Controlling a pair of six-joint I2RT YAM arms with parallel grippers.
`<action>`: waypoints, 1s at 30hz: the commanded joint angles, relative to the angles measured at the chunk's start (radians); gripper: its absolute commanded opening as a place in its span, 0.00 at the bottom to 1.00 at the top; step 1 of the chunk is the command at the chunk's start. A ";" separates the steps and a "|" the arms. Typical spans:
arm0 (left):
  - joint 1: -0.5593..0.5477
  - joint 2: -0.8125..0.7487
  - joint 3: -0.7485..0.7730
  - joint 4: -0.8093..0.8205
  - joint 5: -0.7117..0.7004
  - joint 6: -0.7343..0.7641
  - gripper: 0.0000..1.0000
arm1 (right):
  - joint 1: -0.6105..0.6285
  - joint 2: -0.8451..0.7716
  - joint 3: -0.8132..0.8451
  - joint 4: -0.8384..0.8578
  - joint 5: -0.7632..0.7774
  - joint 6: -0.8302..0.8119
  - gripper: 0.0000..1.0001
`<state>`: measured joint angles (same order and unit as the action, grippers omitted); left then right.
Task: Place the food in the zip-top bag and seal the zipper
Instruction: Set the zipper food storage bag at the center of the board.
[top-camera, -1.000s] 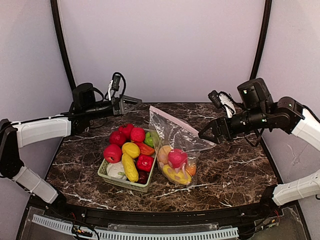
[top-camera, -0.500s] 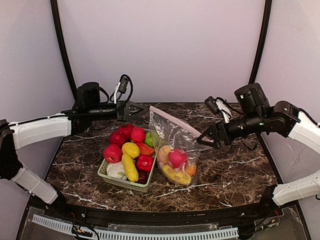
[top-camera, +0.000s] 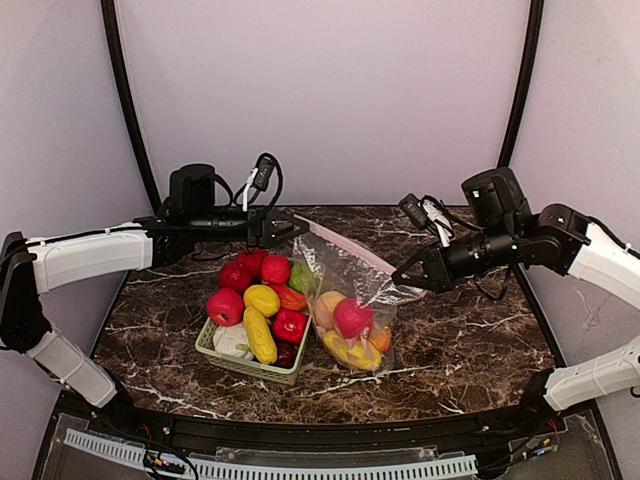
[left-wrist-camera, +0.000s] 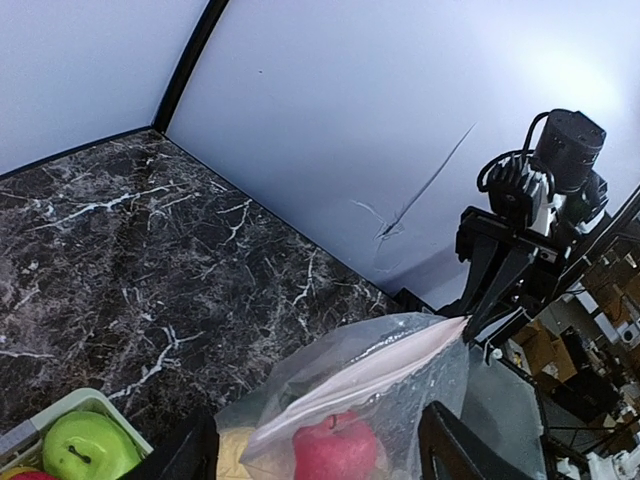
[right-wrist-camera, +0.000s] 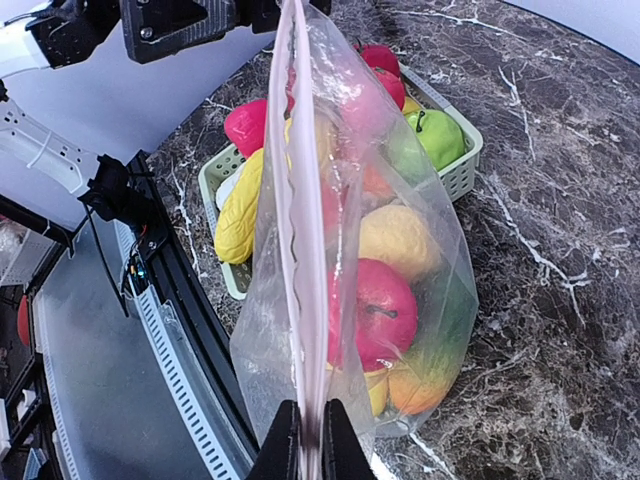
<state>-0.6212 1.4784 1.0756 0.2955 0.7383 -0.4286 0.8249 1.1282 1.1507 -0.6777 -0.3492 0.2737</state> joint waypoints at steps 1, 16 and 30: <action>-0.030 -0.066 0.042 -0.094 -0.085 0.122 0.75 | 0.013 -0.025 -0.003 0.073 -0.030 -0.019 0.00; -0.089 -0.241 0.028 -0.277 -0.345 0.274 0.89 | 0.223 0.200 0.148 0.049 0.103 -0.107 0.00; -0.092 -0.305 -0.084 -0.290 -0.461 -0.108 0.89 | 0.253 0.235 0.198 0.013 0.451 0.030 0.00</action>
<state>-0.7097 1.1572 1.0298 -0.0425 0.2451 -0.3592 1.1110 1.3983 1.3056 -0.6422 -0.1310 0.1982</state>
